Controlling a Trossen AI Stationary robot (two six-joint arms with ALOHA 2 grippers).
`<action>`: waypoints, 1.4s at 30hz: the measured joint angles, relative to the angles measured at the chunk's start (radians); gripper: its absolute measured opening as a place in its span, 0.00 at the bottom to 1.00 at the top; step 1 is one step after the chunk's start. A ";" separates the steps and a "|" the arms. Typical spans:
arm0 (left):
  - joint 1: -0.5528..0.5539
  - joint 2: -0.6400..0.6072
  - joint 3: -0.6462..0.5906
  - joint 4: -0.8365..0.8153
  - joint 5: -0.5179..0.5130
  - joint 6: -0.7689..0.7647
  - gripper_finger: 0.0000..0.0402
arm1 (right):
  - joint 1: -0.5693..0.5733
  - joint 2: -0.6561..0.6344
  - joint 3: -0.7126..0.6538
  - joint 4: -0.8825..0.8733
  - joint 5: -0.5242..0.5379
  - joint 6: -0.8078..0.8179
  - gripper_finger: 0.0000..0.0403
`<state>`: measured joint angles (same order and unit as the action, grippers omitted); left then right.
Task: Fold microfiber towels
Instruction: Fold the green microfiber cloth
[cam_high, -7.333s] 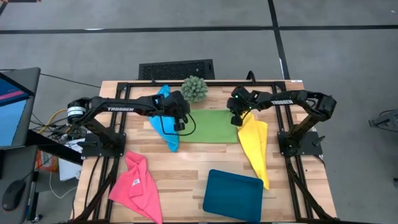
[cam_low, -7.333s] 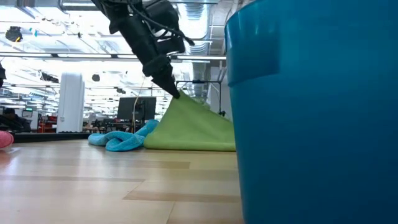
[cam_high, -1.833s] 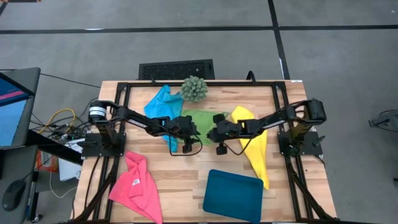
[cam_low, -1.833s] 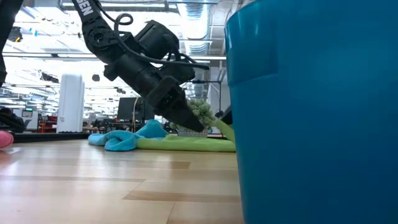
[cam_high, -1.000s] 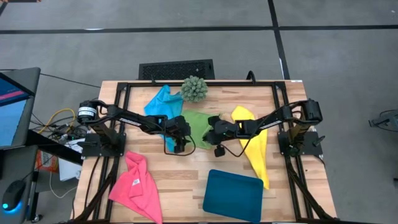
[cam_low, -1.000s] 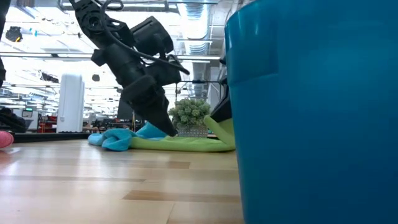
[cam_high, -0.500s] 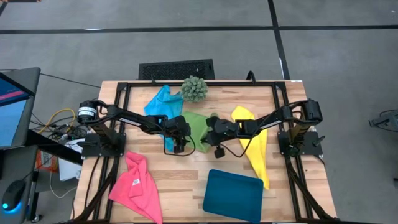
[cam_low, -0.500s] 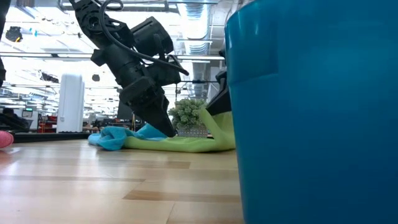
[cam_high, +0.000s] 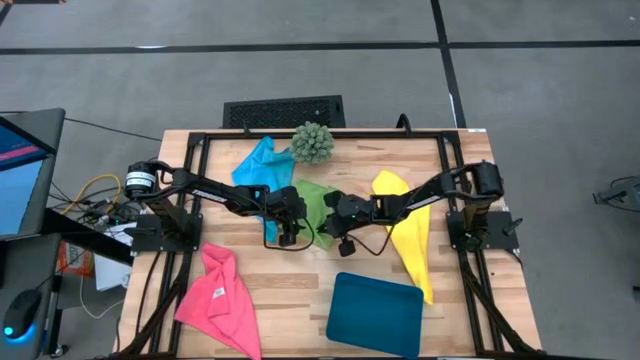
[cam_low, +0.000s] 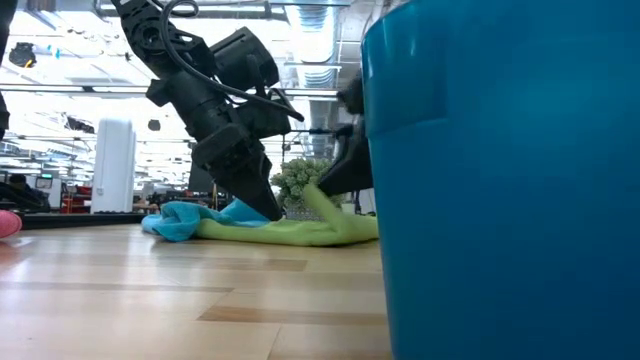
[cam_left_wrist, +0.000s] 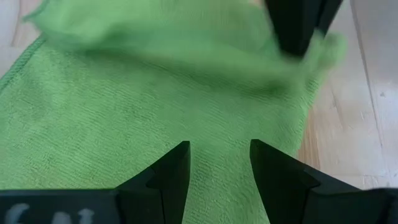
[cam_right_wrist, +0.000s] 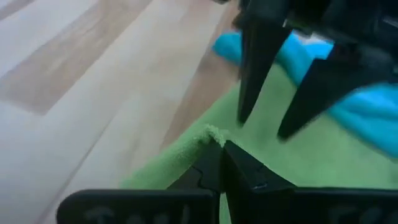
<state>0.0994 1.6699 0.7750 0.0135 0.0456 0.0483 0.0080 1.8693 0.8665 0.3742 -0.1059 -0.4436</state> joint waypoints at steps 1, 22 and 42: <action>0.000 0.000 0.000 0.000 0.000 0.000 0.40 | 0.001 0.016 0.012 -0.028 0.007 -0.002 0.08; 0.000 0.001 0.000 -0.024 -0.005 0.003 0.40 | 0.009 0.124 0.134 -0.076 0.001 -0.029 0.09; 0.000 0.001 0.000 -0.023 -0.008 0.002 0.40 | 0.014 0.135 0.183 -0.073 0.001 -0.109 0.22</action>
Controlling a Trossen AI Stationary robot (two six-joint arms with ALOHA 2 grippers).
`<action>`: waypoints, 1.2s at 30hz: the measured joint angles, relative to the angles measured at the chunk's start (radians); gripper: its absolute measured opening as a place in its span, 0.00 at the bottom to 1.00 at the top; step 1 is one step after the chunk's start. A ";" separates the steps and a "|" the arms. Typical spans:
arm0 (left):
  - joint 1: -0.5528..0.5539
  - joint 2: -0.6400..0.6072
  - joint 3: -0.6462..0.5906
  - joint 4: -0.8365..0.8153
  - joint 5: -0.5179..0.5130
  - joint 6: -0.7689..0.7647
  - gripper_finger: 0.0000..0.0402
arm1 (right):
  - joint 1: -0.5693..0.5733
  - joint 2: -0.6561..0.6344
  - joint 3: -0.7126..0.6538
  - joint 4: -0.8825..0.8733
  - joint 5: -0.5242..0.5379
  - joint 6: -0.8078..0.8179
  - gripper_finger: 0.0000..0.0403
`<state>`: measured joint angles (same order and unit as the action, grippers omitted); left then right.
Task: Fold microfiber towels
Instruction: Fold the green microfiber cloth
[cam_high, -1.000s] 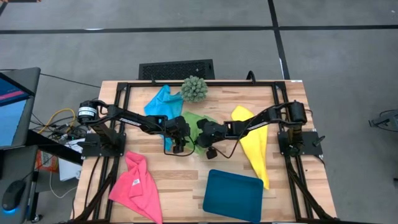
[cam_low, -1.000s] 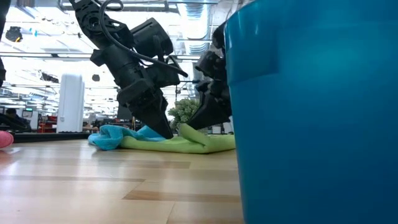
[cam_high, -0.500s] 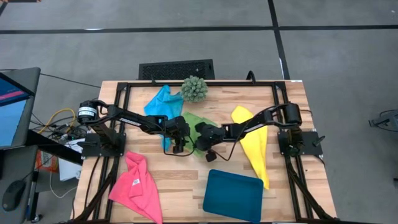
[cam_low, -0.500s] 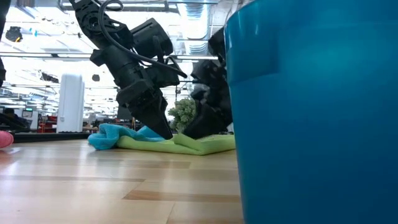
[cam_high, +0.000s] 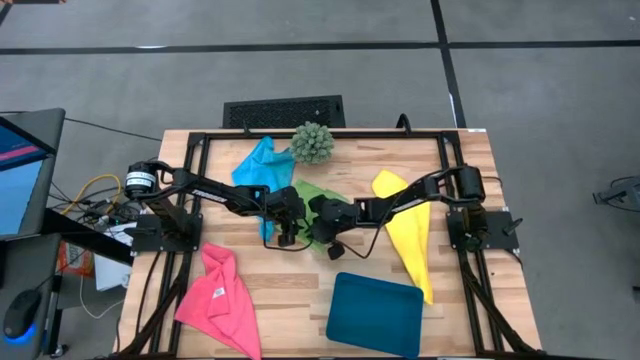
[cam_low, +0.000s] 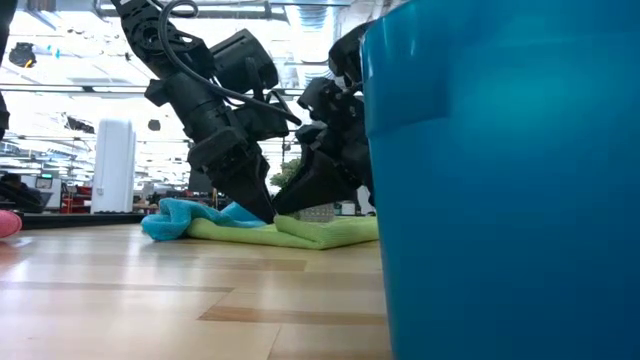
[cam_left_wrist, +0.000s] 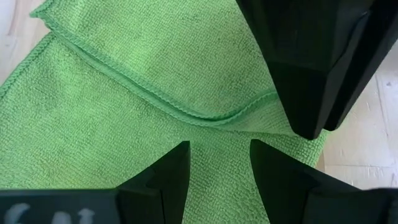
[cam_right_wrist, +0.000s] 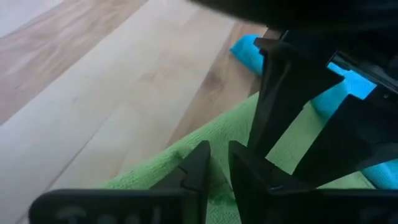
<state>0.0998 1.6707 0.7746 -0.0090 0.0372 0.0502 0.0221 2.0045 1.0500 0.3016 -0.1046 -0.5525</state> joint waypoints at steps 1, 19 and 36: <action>0.000 0.000 0.000 0.000 0.000 0.000 0.40 | 0.000 0.000 0.000 -0.001 0.000 -0.002 0.23; 0.003 -0.086 0.000 -0.021 -0.091 0.045 0.40 | -0.034 -0.228 0.027 -0.255 0.057 0.066 0.41; -0.035 -0.147 -0.015 0.021 -0.035 0.017 0.40 | -0.137 -0.257 -0.164 -0.149 0.051 0.243 0.36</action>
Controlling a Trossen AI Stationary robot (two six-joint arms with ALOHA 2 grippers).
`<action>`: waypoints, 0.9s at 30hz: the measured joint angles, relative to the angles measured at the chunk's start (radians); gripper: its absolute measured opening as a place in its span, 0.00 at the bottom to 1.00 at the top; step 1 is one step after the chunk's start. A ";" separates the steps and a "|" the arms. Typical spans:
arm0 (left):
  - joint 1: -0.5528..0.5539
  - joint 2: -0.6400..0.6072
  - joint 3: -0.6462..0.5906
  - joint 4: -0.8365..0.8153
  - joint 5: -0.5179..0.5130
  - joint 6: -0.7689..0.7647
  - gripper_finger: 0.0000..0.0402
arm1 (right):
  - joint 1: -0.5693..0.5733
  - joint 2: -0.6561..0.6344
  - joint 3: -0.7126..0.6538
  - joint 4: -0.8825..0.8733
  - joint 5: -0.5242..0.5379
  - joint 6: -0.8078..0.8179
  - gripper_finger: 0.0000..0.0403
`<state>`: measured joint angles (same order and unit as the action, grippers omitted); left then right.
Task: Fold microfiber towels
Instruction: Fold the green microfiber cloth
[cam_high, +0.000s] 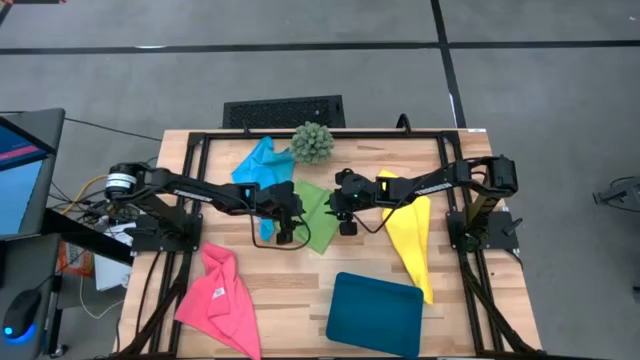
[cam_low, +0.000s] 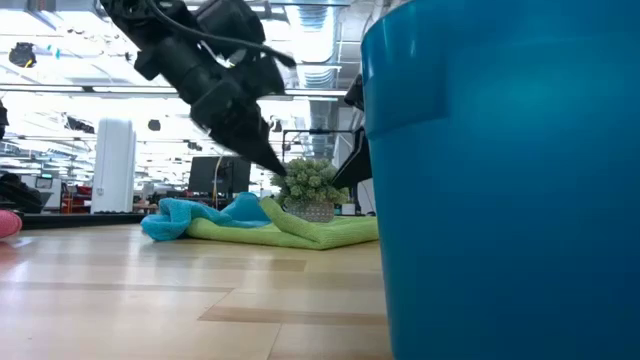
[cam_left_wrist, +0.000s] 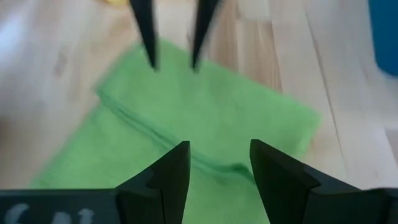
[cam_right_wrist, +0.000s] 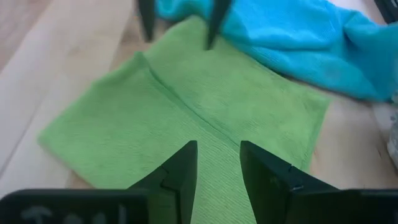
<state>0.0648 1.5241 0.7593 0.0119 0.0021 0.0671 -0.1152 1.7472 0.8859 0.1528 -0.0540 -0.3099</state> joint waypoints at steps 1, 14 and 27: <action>-0.008 0.020 0.000 0.026 0.012 -0.001 0.40 | -0.001 0.008 -0.004 0.009 0.000 0.004 0.36; -0.075 0.105 0.010 -0.019 -0.059 -0.055 0.40 | 0.011 0.010 -0.051 0.040 -0.001 0.036 0.35; -0.118 0.123 -0.026 -0.016 -0.073 -0.142 0.40 | 0.017 0.010 -0.056 0.066 -0.003 0.048 0.34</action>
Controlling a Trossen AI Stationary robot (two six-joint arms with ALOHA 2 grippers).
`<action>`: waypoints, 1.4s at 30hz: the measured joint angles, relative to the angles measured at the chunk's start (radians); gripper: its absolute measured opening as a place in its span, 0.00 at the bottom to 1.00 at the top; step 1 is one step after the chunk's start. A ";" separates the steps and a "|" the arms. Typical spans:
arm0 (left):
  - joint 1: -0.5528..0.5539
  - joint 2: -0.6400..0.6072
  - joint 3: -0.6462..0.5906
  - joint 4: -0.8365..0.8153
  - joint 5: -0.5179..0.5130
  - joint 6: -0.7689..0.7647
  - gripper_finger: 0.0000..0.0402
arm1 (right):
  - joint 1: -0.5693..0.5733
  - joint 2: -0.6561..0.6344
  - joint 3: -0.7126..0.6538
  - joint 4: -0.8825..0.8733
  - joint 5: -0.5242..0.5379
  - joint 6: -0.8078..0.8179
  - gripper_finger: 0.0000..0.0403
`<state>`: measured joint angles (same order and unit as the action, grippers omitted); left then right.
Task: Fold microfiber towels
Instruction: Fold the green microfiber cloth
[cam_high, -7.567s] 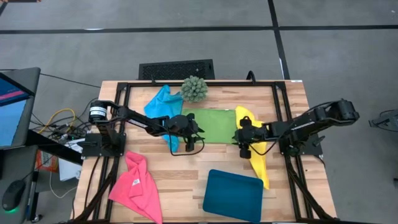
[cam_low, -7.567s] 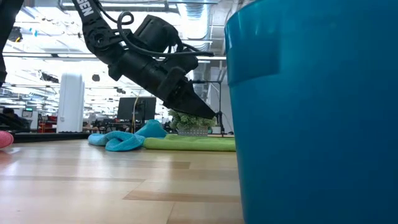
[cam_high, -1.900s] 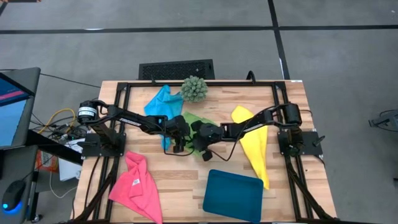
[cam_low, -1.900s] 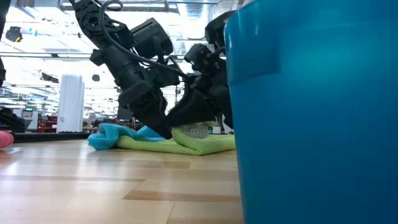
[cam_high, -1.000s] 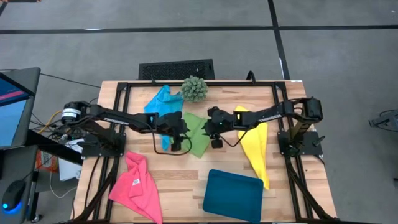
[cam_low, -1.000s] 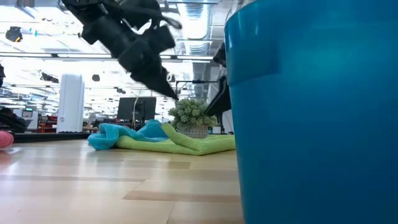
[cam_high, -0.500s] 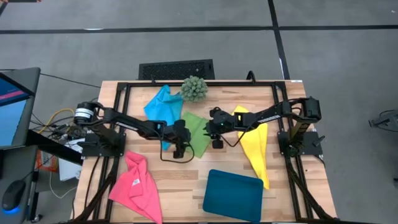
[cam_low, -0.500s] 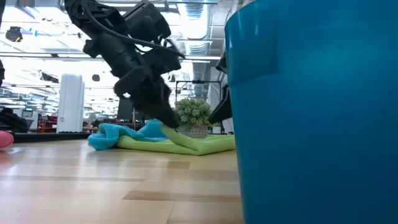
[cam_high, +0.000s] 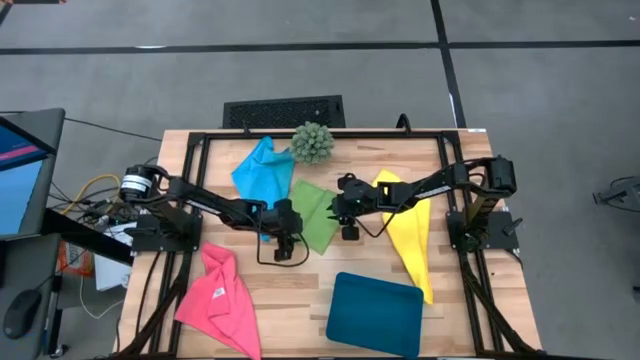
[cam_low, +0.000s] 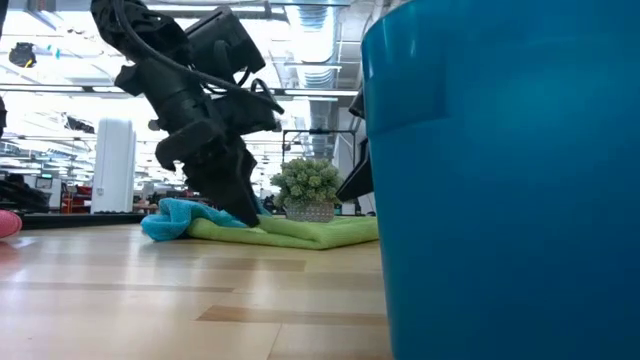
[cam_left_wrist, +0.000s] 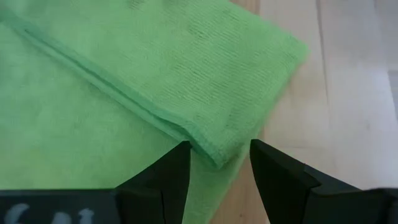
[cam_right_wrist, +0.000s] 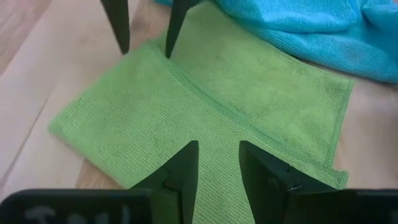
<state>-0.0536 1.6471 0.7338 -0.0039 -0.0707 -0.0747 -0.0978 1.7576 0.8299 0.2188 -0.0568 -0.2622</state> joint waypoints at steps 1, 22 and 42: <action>-0.003 0.003 0.000 -0.002 -0.006 0.000 0.40 | 0.000 0.000 0.000 0.001 0.000 0.001 0.34; -0.051 -0.196 0.014 -0.338 -0.282 -0.173 0.40 | 0.105 0.214 0.069 0.373 0.000 0.027 0.31; -0.052 -0.189 -0.067 -0.352 -0.354 -0.291 0.40 | 0.137 0.344 0.230 0.223 0.001 0.026 0.30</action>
<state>-0.1055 1.4586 0.6672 -0.3556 -0.4247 -0.3659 0.0387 2.1013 1.0596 0.4419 -0.0559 -0.2359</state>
